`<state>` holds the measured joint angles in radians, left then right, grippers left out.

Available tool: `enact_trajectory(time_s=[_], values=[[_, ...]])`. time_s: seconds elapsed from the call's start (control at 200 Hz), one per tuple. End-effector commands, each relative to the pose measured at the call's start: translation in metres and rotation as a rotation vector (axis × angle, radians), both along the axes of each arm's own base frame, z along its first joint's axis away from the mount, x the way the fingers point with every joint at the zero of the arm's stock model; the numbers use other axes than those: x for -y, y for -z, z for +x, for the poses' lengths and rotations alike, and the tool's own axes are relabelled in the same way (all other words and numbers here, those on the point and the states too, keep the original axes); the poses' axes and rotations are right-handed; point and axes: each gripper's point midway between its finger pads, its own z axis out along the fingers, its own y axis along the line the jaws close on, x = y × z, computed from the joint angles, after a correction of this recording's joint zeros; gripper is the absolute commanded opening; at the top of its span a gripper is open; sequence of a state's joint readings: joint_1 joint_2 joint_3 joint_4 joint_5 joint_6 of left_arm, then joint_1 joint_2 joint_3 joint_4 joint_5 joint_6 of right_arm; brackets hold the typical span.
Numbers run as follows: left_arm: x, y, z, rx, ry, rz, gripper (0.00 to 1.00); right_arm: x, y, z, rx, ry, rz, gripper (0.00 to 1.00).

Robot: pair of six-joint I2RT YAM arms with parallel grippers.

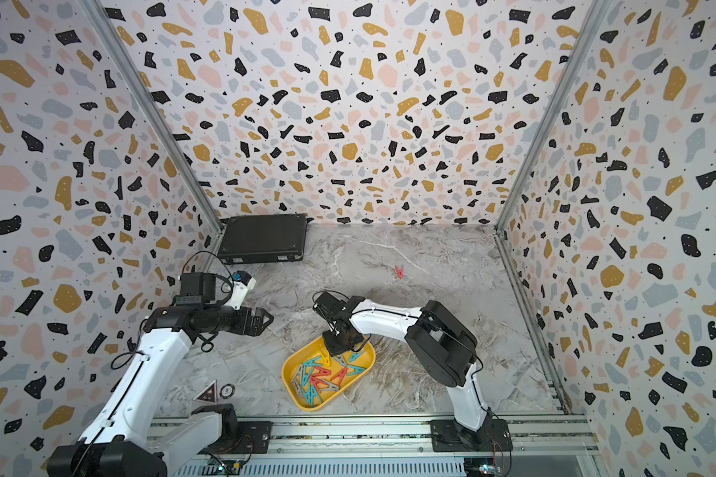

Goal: Take the clothespins out of the storage box
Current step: Pick up the clothespin from the storage box, then place the clothespin at the center of the board.

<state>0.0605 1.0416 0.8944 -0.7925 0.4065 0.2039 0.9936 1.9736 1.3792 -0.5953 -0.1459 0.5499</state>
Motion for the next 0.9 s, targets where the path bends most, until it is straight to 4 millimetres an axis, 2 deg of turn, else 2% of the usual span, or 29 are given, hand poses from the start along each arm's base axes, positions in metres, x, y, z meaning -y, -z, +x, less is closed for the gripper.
enact_trajectory(time_s=[0.0,0.195,0.461,0.666,0.896], values=[[0.001,0.0,-0.001,0.016,0.017,0.011,1.0,-0.009,-0.04,0.004,0.049,-0.003,0.073,0.0],[0.0,0.0,-0.001,0.017,0.015,0.015,1.0,-0.008,-0.064,0.005,0.082,0.004,0.113,0.0],[0.0,0.001,0.0,0.013,0.013,0.016,1.0,0.003,-0.101,0.01,0.165,0.009,0.134,0.0],[-0.001,0.002,-0.001,0.009,0.012,0.018,1.0,0.032,-0.121,0.03,0.224,0.055,0.126,0.0],[-0.001,0.002,0.0,0.01,0.01,0.021,1.0,0.089,-0.14,0.071,0.263,0.182,0.119,0.0]])
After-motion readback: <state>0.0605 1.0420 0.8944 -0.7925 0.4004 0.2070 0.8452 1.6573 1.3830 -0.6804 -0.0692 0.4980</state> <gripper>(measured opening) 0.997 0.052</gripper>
